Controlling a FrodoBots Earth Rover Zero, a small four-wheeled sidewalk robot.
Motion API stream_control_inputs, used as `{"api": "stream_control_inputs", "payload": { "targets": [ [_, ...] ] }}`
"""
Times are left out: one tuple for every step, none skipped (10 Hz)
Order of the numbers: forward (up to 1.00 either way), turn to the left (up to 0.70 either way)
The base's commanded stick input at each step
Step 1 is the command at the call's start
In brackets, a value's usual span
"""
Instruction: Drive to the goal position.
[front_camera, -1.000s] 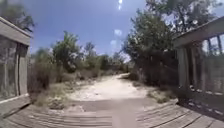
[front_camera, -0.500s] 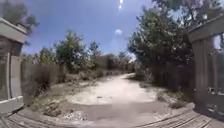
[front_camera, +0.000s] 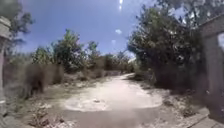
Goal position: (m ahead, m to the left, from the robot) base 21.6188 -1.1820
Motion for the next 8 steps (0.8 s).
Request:
{"api": "stream_control_inputs", "payload": {
  "targets": [
    [0.5,0.0],
    [0.5,0.0],
    [0.5,0.0],
    [0.5,0.0],
    [0.5,0.0],
    [0.5,0.0],
    [0.5,0.0],
    [0.5,0.0]
  ]
}}
